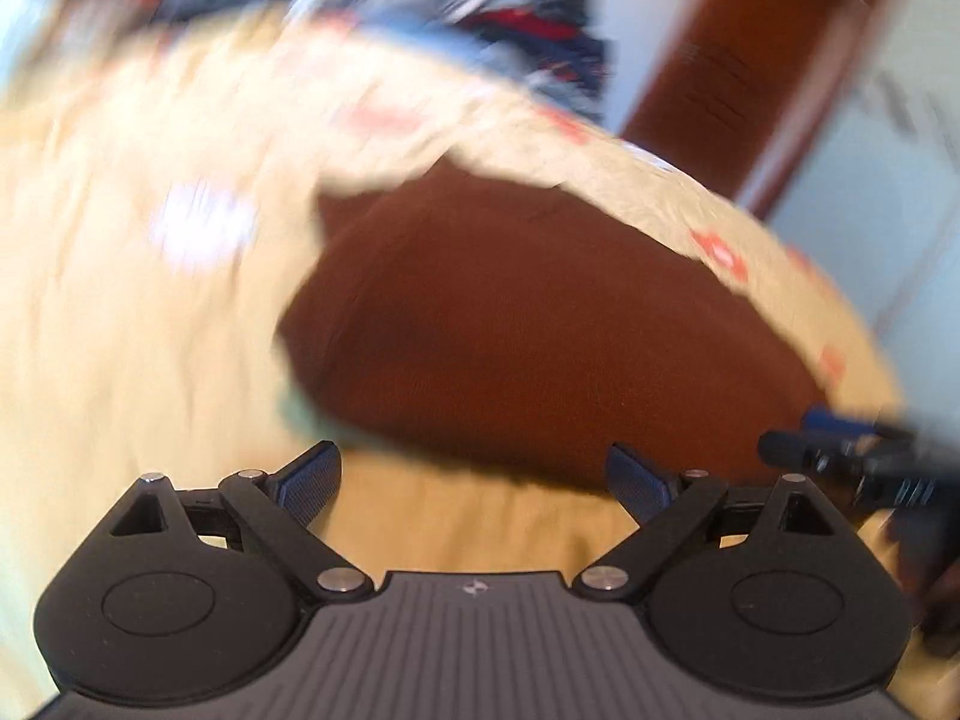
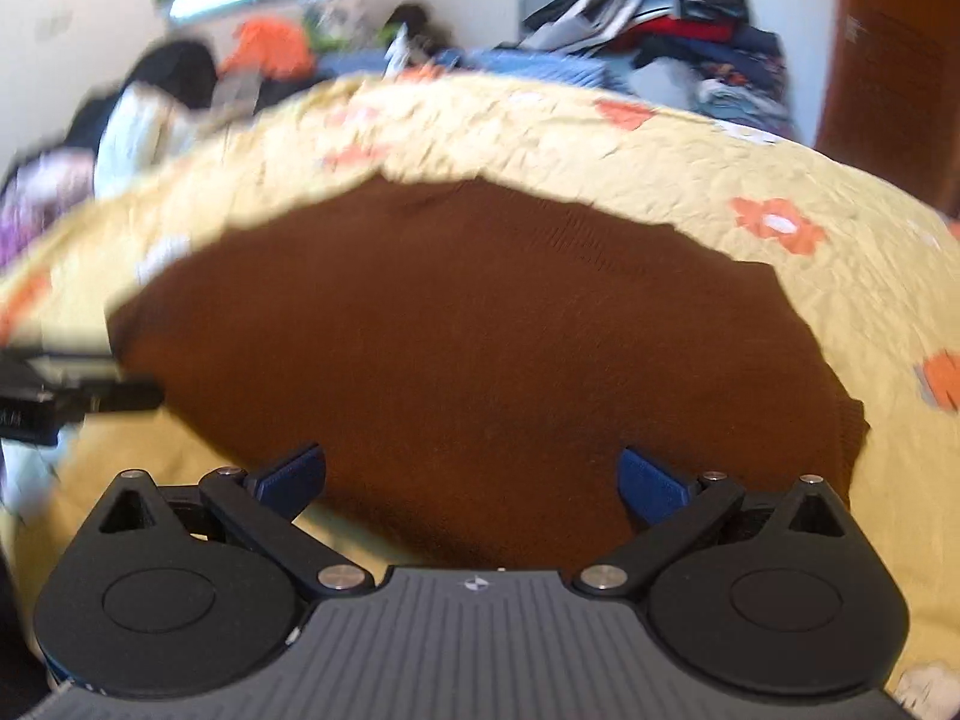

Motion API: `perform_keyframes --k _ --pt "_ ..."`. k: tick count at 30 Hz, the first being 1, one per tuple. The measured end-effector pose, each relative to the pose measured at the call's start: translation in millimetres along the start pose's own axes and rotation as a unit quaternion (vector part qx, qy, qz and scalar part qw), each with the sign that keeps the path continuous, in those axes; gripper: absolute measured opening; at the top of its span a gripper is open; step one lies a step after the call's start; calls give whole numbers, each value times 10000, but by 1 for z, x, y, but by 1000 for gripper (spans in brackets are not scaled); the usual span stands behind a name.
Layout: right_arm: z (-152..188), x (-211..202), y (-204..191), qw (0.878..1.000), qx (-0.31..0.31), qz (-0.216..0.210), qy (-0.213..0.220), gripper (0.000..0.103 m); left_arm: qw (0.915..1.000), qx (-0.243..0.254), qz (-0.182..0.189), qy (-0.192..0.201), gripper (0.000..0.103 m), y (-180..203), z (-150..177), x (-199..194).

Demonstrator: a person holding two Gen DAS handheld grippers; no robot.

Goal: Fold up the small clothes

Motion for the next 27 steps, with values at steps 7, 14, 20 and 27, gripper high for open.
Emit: perform_keyframes --k 7,14,20,27 --pt "12 24 8 9973 -595 416 -57 103 9805 -1916 361 237 96 -17 -22 21" --pt "-10 13 16 9998 -1 210 71 103 9665 -2515 -118 501 60 -23 -39 45" --pt "-1 -19 24 9974 597 -303 247 103 9642 -2560 -271 631 52 -31 -36 39" --pt "-54 2 10 9761 1601 -1472 37 103 9709 -2304 -440 483 18 -35 -31 36"
Point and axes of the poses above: each gripper's, at about its wrist camera, not at the fingertips, and x roughly the way its jaws point, y to its right, z to its underside, the point moved 7 cm from there along x, roughly the way its jaws point, and after that the axes turned 3 degrees about y, right-handed, at the moved point
